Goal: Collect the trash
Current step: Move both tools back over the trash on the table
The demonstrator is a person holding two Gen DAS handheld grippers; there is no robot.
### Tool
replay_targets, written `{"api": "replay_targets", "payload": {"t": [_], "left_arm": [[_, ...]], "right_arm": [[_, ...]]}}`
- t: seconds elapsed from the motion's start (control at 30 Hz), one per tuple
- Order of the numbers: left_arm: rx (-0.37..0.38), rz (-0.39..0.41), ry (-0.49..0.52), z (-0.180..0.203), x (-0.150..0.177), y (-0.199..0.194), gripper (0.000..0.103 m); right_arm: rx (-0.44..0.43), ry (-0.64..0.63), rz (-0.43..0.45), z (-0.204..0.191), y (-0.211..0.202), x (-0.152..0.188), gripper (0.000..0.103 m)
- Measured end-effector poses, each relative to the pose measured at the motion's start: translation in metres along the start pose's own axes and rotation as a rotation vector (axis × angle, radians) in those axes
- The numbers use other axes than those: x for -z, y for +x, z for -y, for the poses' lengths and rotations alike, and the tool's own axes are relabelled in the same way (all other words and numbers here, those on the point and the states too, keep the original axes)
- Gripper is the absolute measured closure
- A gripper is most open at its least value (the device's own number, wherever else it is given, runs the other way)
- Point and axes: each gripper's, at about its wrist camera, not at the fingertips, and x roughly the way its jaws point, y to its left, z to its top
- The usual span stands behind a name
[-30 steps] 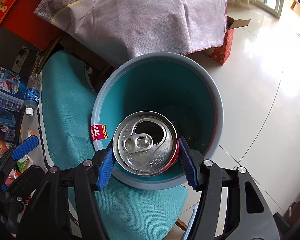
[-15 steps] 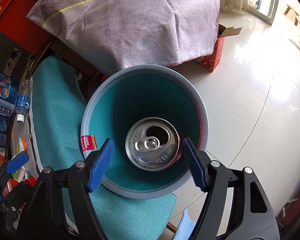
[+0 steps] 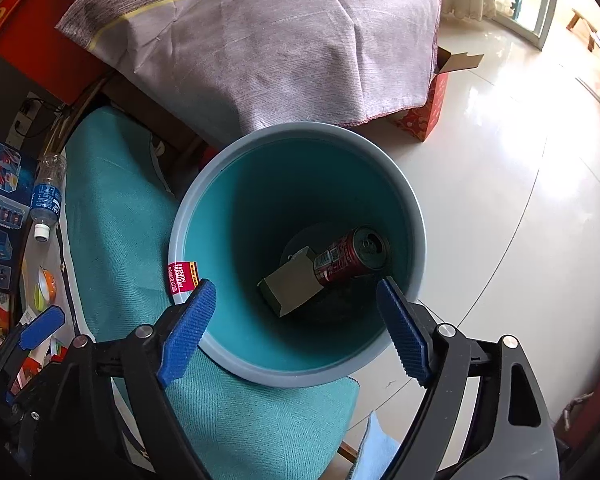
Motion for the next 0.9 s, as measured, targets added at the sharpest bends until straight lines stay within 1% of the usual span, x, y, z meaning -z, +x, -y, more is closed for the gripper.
{"api": "replay_targets", "payload": {"t": [0.17, 0.37, 0.53, 0.67, 0.77, 0.83, 0.9], "left_arm": [[0.000, 0.007, -0.014, -0.004, 0.006, -0.009, 0.008], [-0.008, 0.036, -0.039, -0.015, 0.021, -0.028, 0.008], [-0.015, 0.068, -0.075, -0.031, 0.039, -0.051, 0.008], [-0.034, 0.100, -0.104, -0.049, 0.054, -0.073, 0.007], [-0.065, 0.123, -0.136, -0.070, 0.071, -0.094, 0.006], [-0.088, 0.137, -0.163, -0.085, 0.082, -0.107, 0.006], [-0.114, 0.156, -0.191, -0.100, 0.096, -0.122, 0.006]], "right_arm": [[-0.001, -0.022, 0.001, -0.013, -0.009, 0.005, 0.019], [-0.002, -0.047, 0.015, -0.031, -0.023, 0.015, 0.018], [0.001, -0.080, 0.021, -0.051, -0.034, 0.025, 0.018], [-0.007, -0.127, 0.012, -0.077, -0.039, 0.036, 0.018], [-0.020, -0.175, 0.003, -0.103, -0.040, 0.046, 0.018], [-0.034, -0.216, -0.011, -0.124, -0.040, 0.055, 0.015], [-0.047, -0.263, -0.023, -0.144, -0.039, 0.065, 0.015]]}}
